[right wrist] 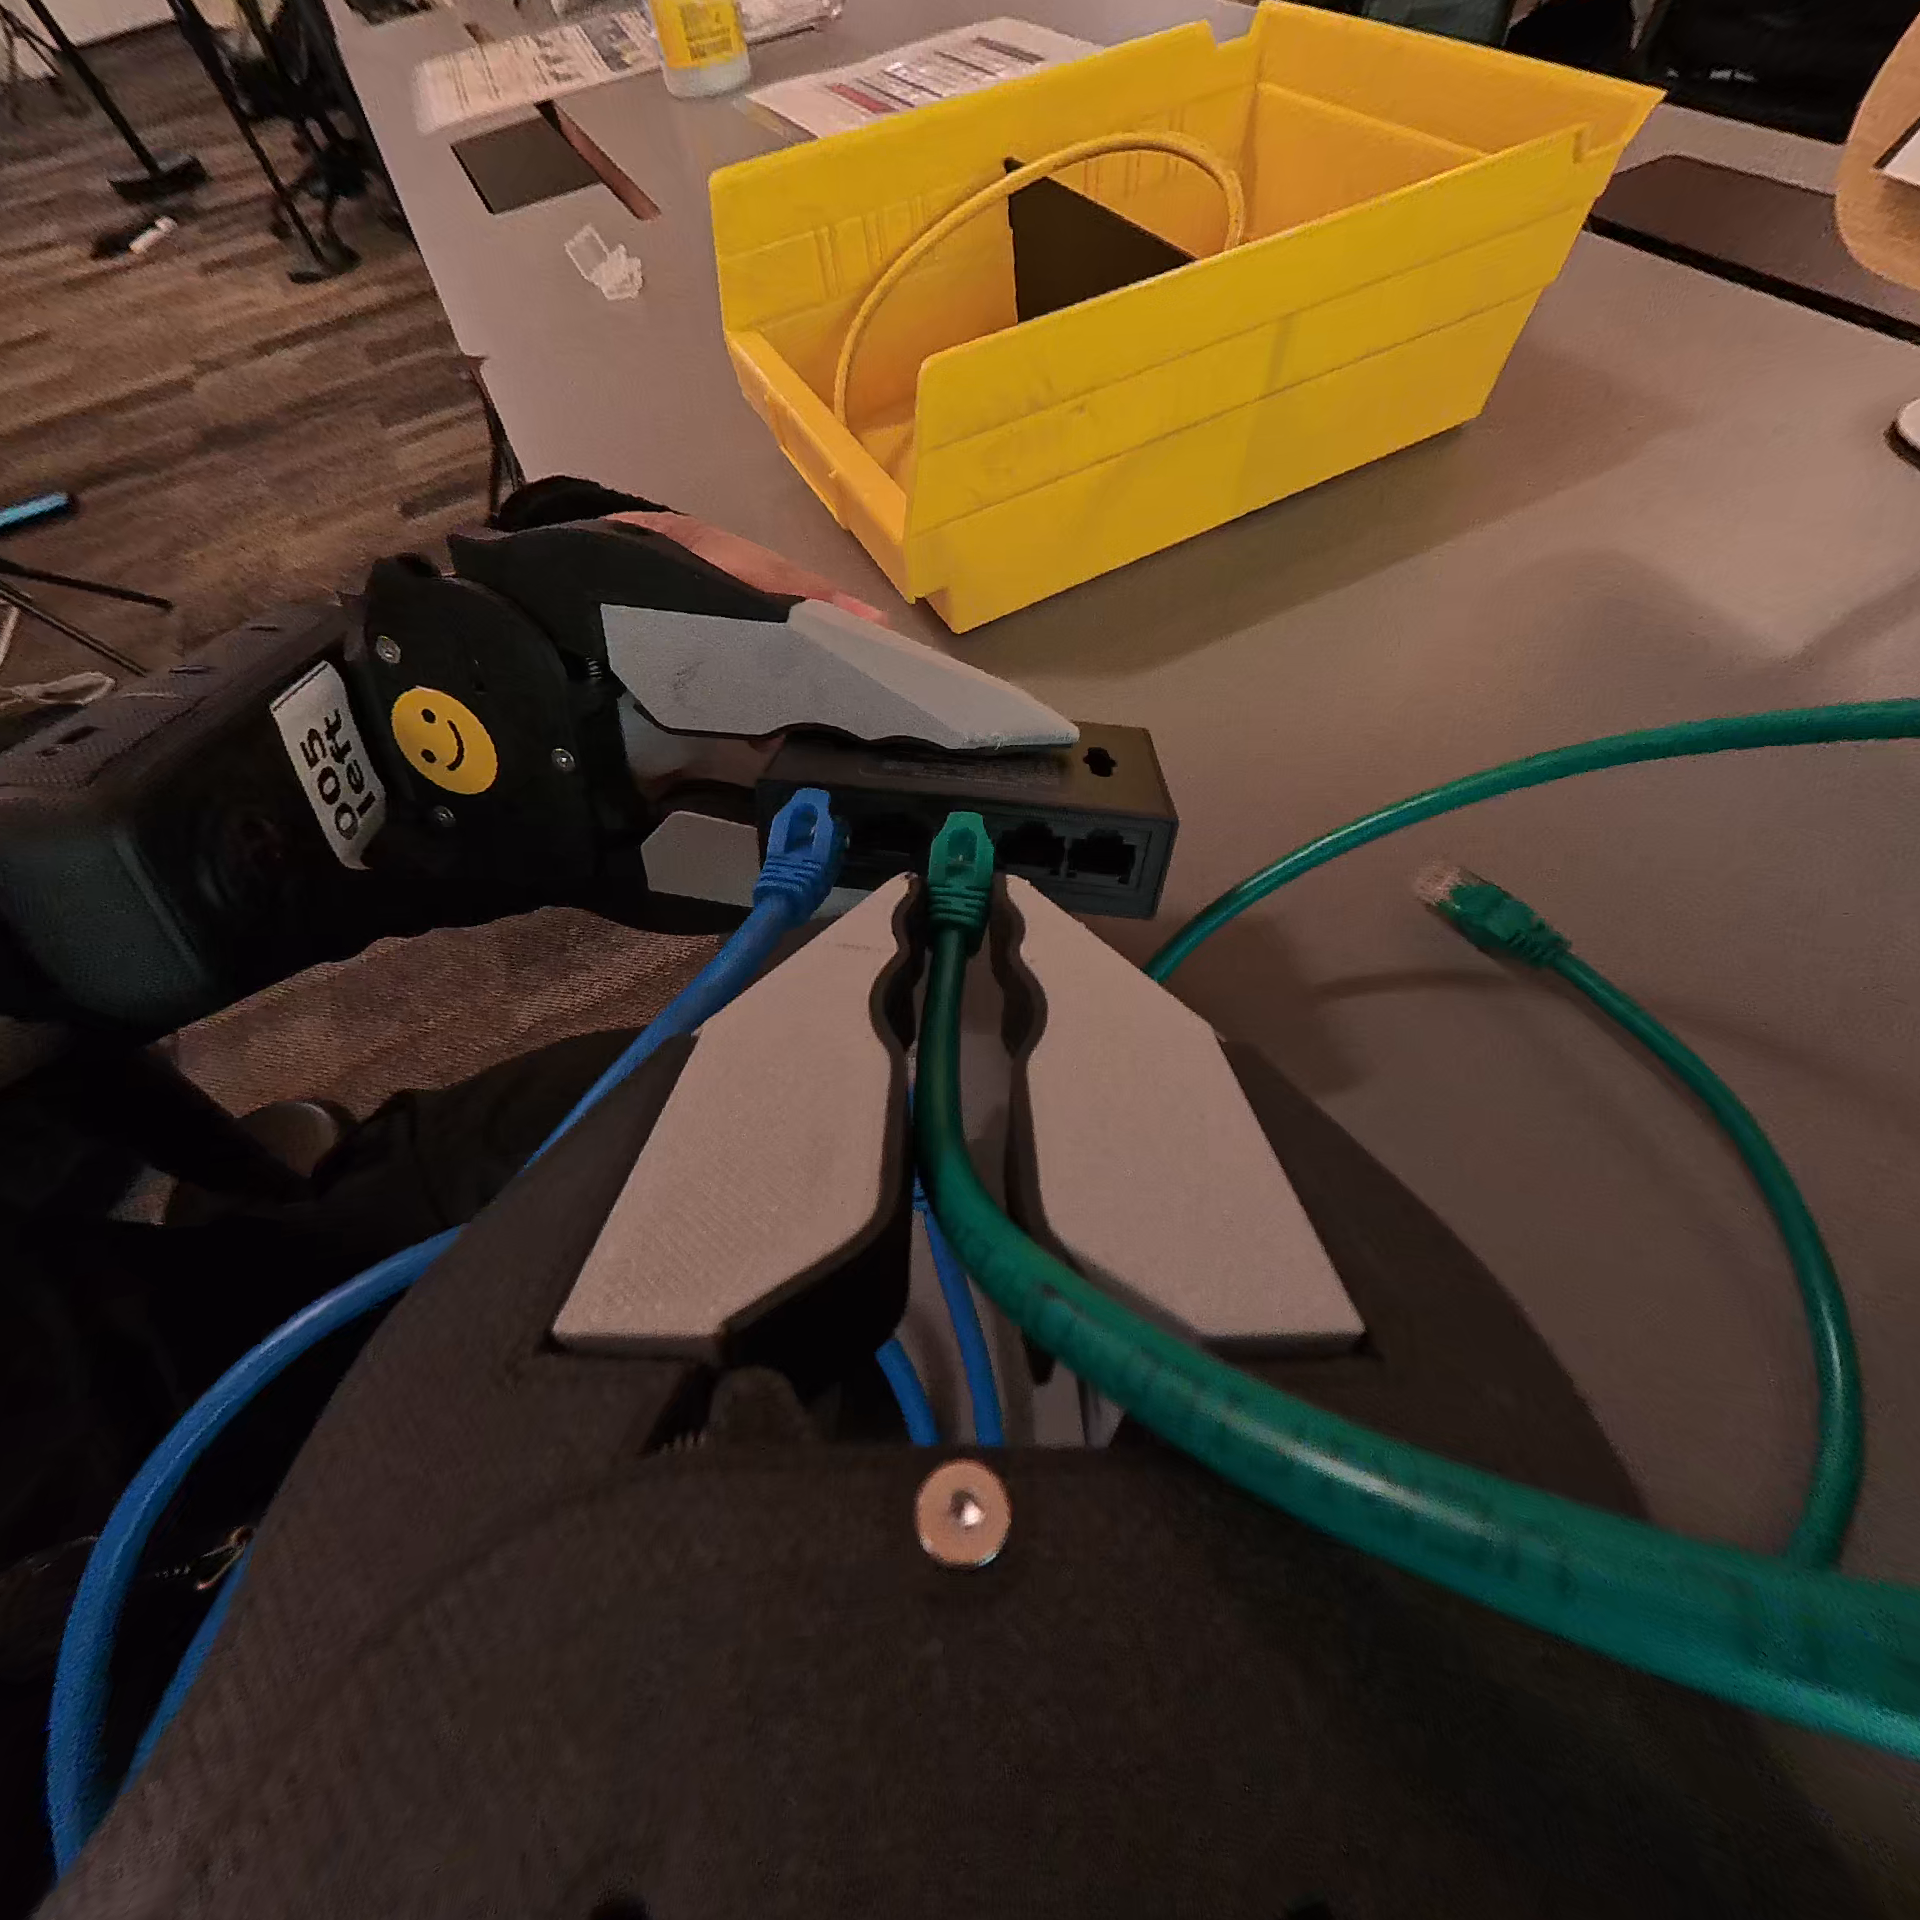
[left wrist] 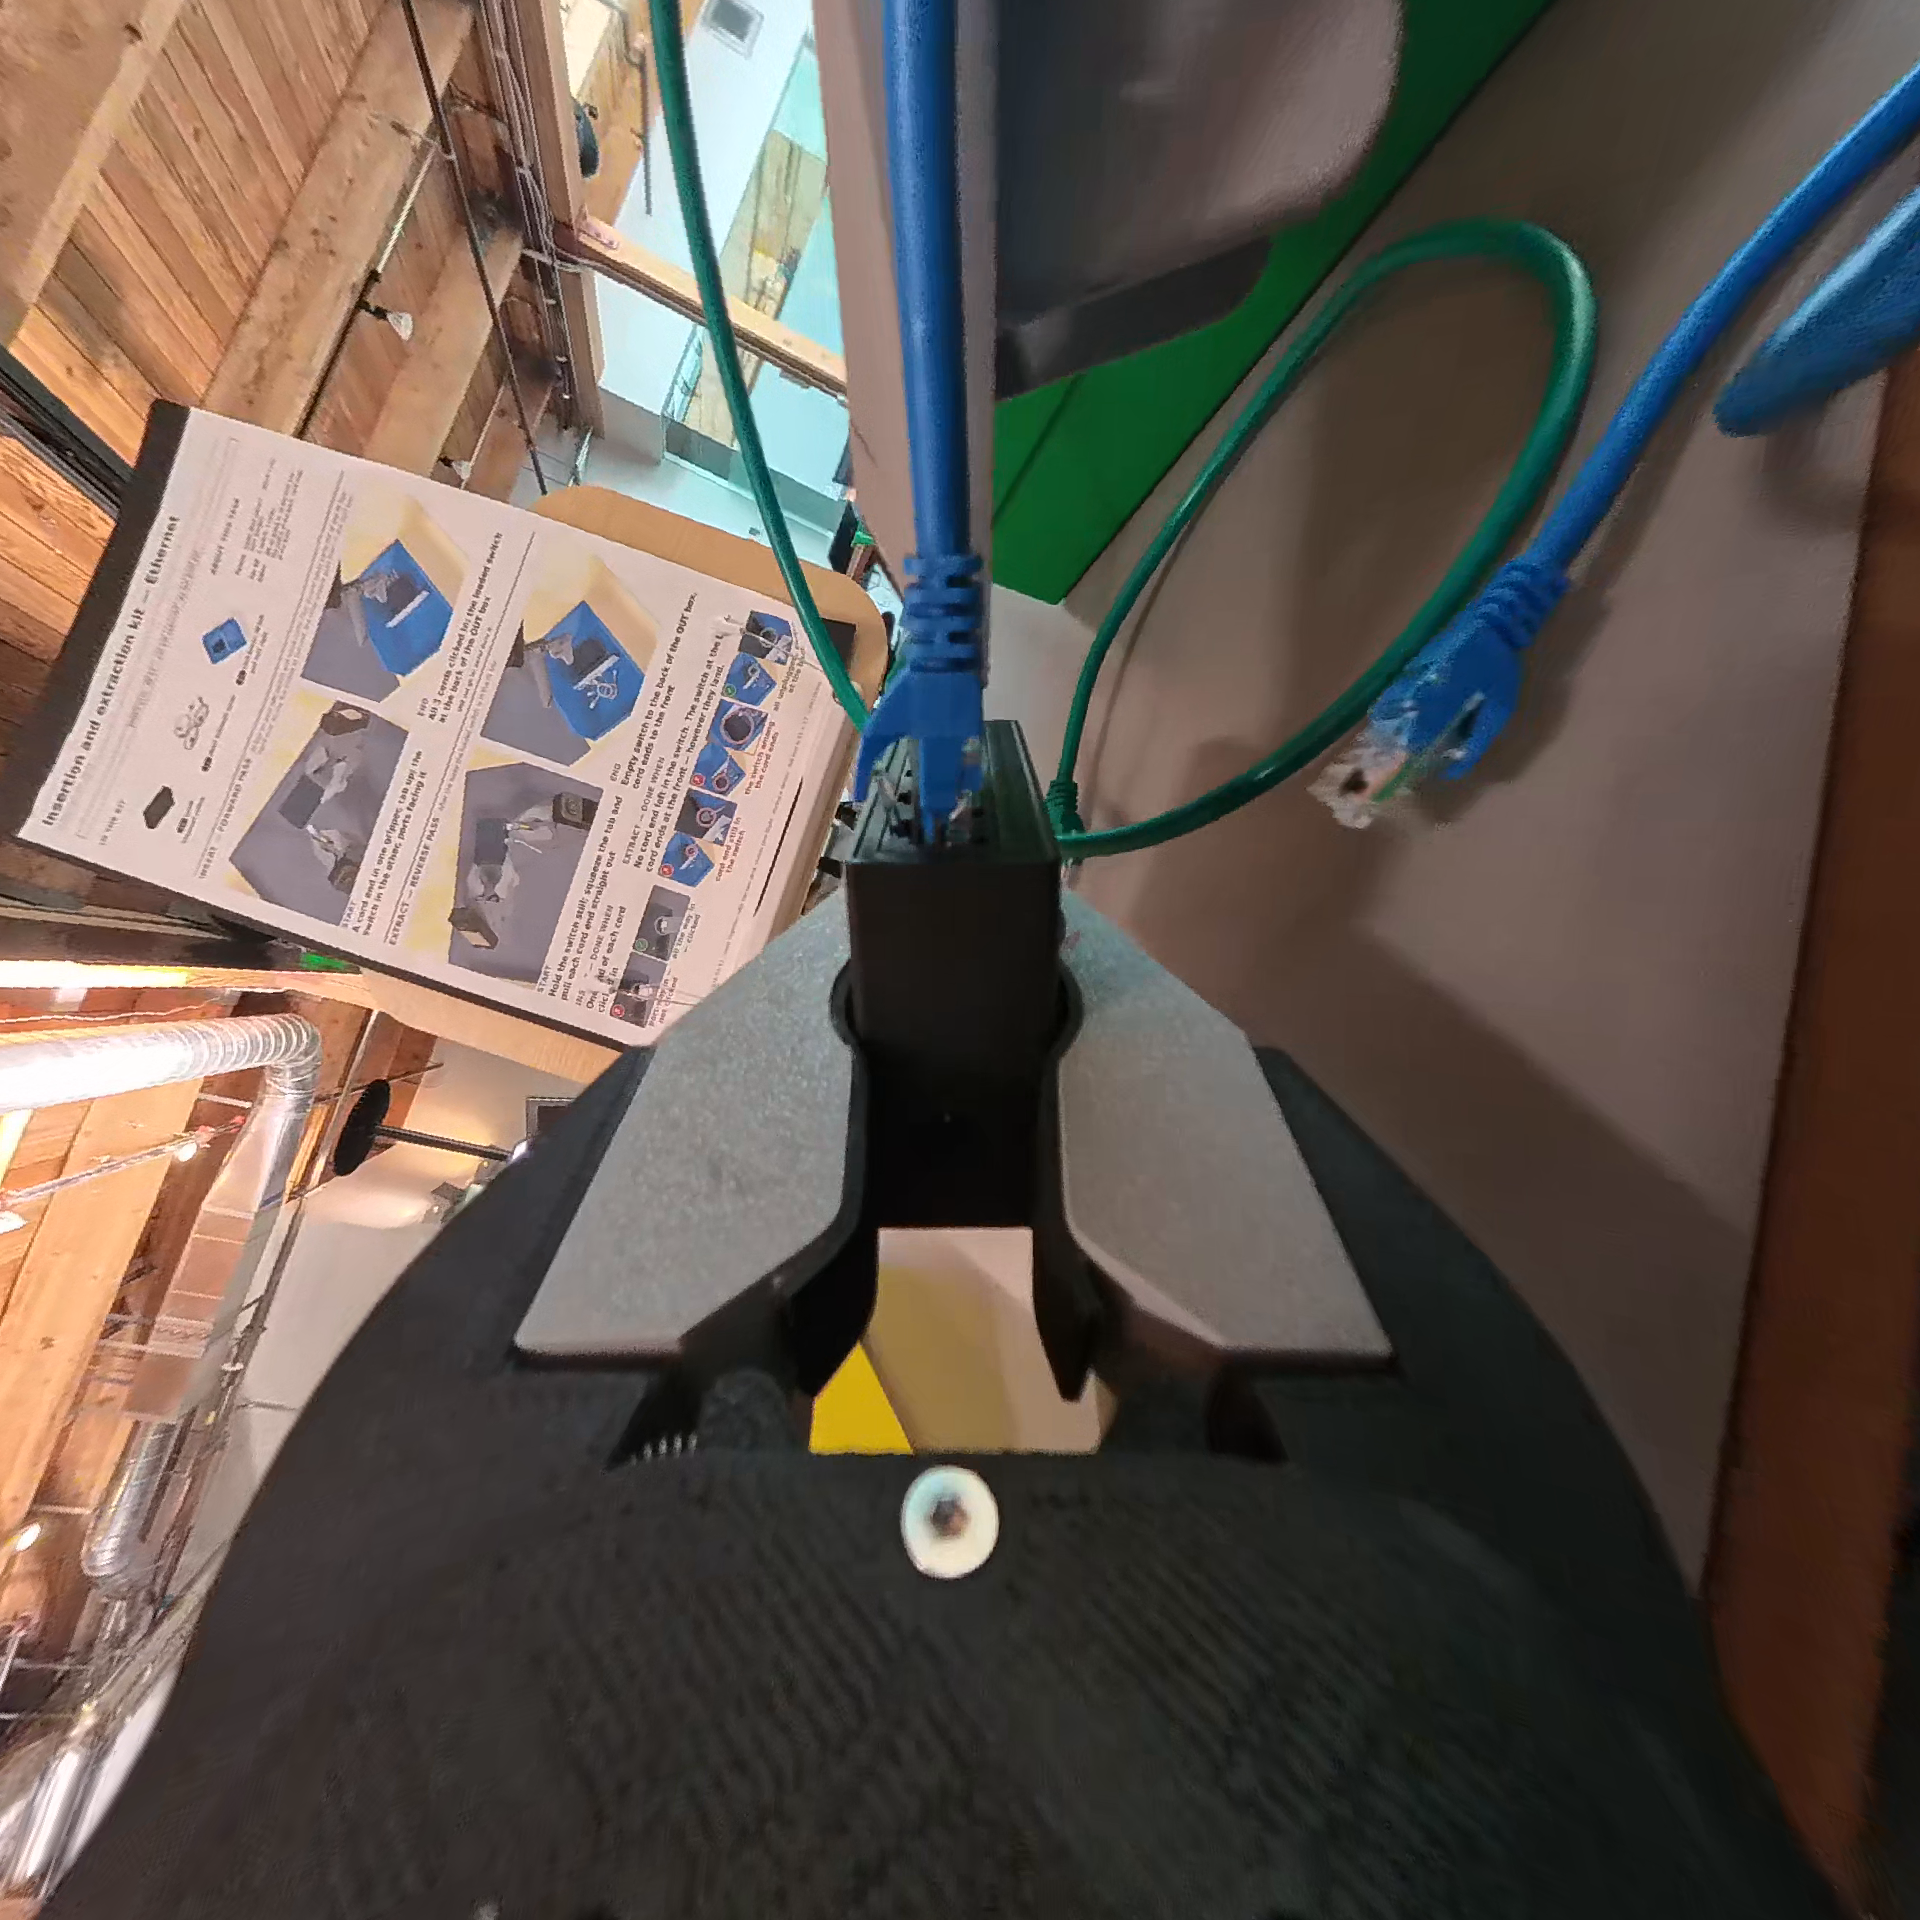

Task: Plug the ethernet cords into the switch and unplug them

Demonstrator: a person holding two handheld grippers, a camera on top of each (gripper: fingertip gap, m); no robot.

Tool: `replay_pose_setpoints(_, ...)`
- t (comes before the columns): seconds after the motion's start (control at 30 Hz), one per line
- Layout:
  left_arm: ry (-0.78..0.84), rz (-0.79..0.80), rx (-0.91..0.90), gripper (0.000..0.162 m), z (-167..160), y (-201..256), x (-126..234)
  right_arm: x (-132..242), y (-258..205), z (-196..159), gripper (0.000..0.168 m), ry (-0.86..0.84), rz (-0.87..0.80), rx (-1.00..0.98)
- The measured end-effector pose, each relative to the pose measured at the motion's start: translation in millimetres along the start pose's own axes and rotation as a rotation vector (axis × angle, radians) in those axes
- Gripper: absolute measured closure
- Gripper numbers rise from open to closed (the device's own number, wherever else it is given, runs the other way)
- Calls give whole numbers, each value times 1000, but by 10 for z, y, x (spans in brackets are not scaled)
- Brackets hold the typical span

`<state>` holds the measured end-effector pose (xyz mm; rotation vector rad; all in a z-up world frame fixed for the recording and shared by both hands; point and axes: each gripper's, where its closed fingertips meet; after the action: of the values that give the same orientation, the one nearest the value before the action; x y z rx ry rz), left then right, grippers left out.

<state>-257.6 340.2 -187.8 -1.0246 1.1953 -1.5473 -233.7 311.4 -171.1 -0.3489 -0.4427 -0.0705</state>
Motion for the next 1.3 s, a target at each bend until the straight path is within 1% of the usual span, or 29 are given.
replay_pose_setpoints(0.2,-3,-20,-7,136,34,50,35,-15,-8,-59,159,-22,64,-14)
replay_pose_setpoints(0.4,-8,-47,-57,137,58,137,25,-49,44,-155,159,-64,146,-42)
replay_pose_setpoints(0.47,13,-39,-61,137,99,128,45,-68,40,-159,159,-61,186,-56)
replay_pose_setpoints(0.6,6,-39,-127,137,104,184,37,-130,92,-228,159,-90,203,-50)
replay_pose_setpoints(0.7,41,-33,-64,137,124,120,27,-91,68,-148,159,-77,245,-98)
replay_pose_setpoints(0.8,25,-7,-77,136,94,88,-28,-74,117,-110,160,-96,152,-33)
replay_pose_setpoints(0.87,16,6,-52,136,56,49,-28,-23,145,-50,154,-88,89,-7)
replay_pose_setpoints(0.97,-2,53,8,136,-13,-75,-13,167,198,149,145,-12,21,-22)
replay_pose_setpoints(1.07,-13,63,51,136,-54,-120,-13,473,249,412,144,134,-33,-32)
replay_pose_setpoints(1.17,-20,77,154,135,-132,-234,-36,751,244,550,143,217,-63,-36)
replay_pose_setpoints(1.23,-39,79,258,135,-225,-357,-62,983,261,690,142,313,-107,-24)
replay_pose_setpoints(1.3,-60,102,286,135,-269,-599,-59,1266,278,840,139,425,-151,-20)
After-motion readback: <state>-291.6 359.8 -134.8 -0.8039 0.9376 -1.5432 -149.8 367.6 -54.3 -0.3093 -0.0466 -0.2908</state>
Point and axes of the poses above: each gripper's, where its closed fingertips meet, x back along the fingers, z out of its top, y = z × x across the jaws, and after that the axes turned 14 degrees about -x, right-handed
